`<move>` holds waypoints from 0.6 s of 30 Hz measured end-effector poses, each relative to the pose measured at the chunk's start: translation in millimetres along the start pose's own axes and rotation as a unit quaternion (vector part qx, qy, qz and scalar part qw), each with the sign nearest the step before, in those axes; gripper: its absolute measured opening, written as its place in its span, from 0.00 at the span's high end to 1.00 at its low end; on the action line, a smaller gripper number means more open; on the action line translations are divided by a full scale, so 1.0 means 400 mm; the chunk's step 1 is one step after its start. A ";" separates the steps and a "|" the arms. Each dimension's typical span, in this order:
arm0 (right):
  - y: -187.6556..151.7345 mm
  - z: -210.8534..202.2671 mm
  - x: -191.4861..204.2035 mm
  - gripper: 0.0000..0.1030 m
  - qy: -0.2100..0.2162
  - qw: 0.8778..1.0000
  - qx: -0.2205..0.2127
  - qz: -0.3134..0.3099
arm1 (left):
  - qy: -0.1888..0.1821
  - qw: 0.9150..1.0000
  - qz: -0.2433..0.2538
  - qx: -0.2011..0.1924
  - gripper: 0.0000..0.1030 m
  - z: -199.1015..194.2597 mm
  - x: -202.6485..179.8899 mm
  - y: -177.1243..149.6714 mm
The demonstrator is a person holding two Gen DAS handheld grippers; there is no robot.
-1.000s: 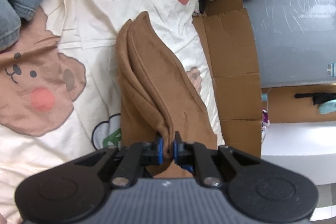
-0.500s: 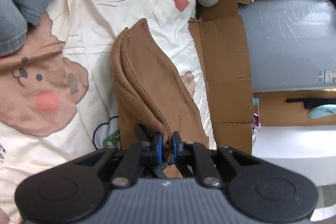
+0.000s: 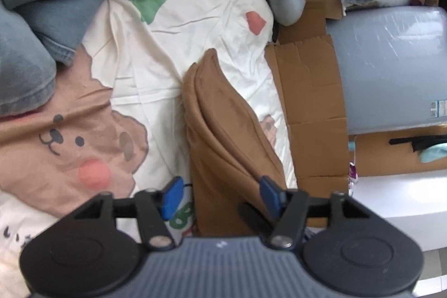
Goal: Fold clothes
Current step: 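Open the left gripper, leaving the fold in the right gripper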
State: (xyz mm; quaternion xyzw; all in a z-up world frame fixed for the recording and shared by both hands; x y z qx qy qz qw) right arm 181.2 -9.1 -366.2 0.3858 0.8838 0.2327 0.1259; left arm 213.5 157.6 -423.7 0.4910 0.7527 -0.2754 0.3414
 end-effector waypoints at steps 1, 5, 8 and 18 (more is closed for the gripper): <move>-0.001 -0.002 -0.003 0.99 0.001 1.000 -0.001 0.003 | -0.002 1.000 0.003 -0.004 0.34 0.005 0.004 0.011; -0.009 -0.005 -0.004 0.99 0.005 1.000 -0.001 0.004 | -0.017 1.000 0.004 -0.018 0.30 0.021 0.013 0.063; -0.011 -0.006 -0.003 0.99 0.008 1.000 -0.001 0.005 | -0.026 0.999 0.007 -0.023 0.27 0.034 0.010 0.096; -0.014 -0.013 -0.012 0.99 0.008 1.000 0.000 0.009 | -0.007 1.000 0.028 0.005 0.26 0.142 0.012 0.187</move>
Point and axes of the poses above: each gripper's, at about its wrist camera, not at the fingertips, and z roughly the way its jaws point, x to its left, y to its top, the point moved 9 cm from there along z, roughly the way its jaws point, and after that the axes turned 15 degrees about x, right-handed, at the moved point
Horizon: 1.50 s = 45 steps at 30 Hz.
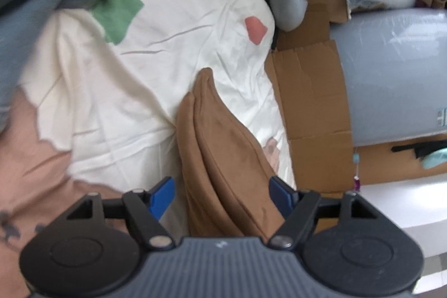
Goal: Fold clothes
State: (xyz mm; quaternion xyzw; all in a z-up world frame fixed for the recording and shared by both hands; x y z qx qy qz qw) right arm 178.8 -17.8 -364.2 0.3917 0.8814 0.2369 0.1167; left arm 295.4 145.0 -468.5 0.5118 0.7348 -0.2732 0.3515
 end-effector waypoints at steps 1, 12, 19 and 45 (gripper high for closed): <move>-0.001 0.000 0.002 0.99 0.000 1.000 0.001 -0.002 | 0.007 1.000 0.002 0.006 0.26 0.013 0.003 0.010; -0.008 0.003 0.015 0.99 0.006 1.000 0.004 -0.008 | 0.064 0.996 0.033 0.055 0.36 0.124 0.031 0.113; -0.012 0.004 0.014 0.99 0.007 1.000 0.004 -0.008 | 0.102 0.989 0.062 0.088 0.70 0.165 0.041 0.135; -0.092 -0.203 -0.166 0.99 0.066 0.995 -0.055 0.047 | 0.046 0.989 0.134 0.030 0.91 0.195 -0.386 0.073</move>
Point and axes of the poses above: each gripper's, at about its wrist camera, not at the fingertips, and z roughly the way its jaws point, x to its left, y to its top, the point moved 9 cm from there along z, roughly the way its jaws point, and after that the axes turned 15 degrees about x, right-handed, at the moved point
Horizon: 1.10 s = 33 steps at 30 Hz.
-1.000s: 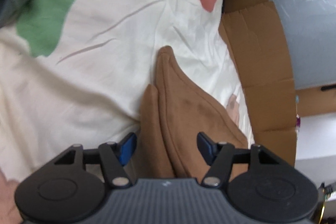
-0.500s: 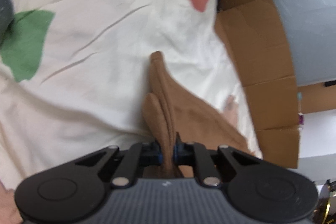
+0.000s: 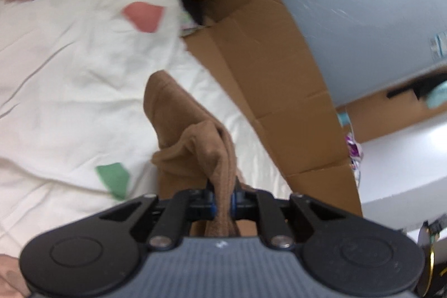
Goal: Fold clothes
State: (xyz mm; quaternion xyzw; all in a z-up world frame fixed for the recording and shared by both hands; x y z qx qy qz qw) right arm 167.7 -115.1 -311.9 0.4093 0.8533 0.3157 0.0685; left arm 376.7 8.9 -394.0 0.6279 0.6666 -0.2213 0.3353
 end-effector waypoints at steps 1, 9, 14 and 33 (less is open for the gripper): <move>-0.004 -0.012 -0.011 0.99 0.000 1.000 -0.004 0.003 | 0.003 1.000 0.005 0.001 0.91 0.006 -0.018 0.000; -0.055 -0.098 -0.114 0.99 0.005 0.996 -0.039 0.075 | 0.037 0.999 0.037 0.007 0.91 0.062 -0.150 -0.003; -0.111 -0.136 -0.180 0.99 -0.002 0.991 -0.045 0.123 | 0.056 0.997 0.058 0.021 0.91 0.117 -0.216 -0.019; -0.311 -0.181 -0.321 0.99 -0.032 0.967 -0.054 0.247 | 0.099 0.985 0.115 0.077 0.91 0.379 -0.369 -0.101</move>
Point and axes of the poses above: each gripper's, at about its wrist camera, not at the fingertips, and z roughly the way its jaws point, x to its left, y to its top, the point moved 9 cm from there along z, roughly the way its jaws point, and after that the axes turned 15 degrees about x, right-handed, at the moved point
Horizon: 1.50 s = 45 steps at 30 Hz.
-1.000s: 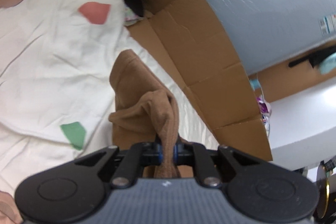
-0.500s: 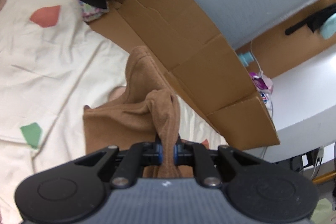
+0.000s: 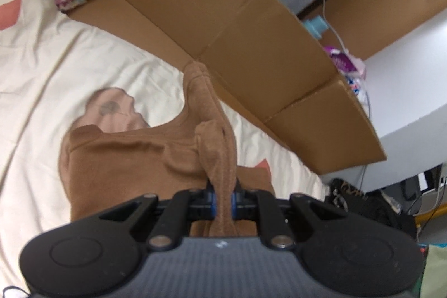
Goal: Fold clothes
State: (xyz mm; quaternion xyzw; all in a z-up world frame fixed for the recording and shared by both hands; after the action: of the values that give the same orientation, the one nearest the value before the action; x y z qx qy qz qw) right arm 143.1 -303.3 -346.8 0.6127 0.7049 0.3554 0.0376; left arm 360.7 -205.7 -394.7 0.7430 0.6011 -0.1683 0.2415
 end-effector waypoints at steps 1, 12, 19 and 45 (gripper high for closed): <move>-0.008 -0.002 -0.013 0.99 -0.004 1.000 0.000 0.007 | 0.002 1.000 0.002 0.003 0.91 0.013 -0.007 -0.002; -0.095 -0.018 -0.140 0.99 -0.033 0.996 0.013 0.083 | 0.011 0.999 0.023 0.031 0.91 0.157 -0.101 -0.022; -0.143 -0.014 -0.193 0.99 -0.045 0.992 0.022 0.119 | 0.025 0.998 0.031 0.043 0.90 0.231 -0.126 -0.019; -0.251 -0.004 -0.344 0.99 -0.049 0.973 0.026 0.226 | 0.115 0.989 0.078 0.055 0.89 0.368 -0.214 -0.046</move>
State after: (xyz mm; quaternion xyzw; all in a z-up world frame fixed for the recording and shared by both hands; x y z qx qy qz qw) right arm 92.1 -426.3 -453.2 0.7732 0.5547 0.3063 -0.0252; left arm 330.0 -354.8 -473.1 0.8142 0.5548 -0.0949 0.1424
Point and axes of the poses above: each gripper's, at about its wrist camera, not at the fingertips, and z roughly the way its jaws point, x to its left, y to its top, the point moved 9 cm from there along z, roughly the way its jaws point, and after that the axes turned 15 degrees about x, right-handed, at the moved point
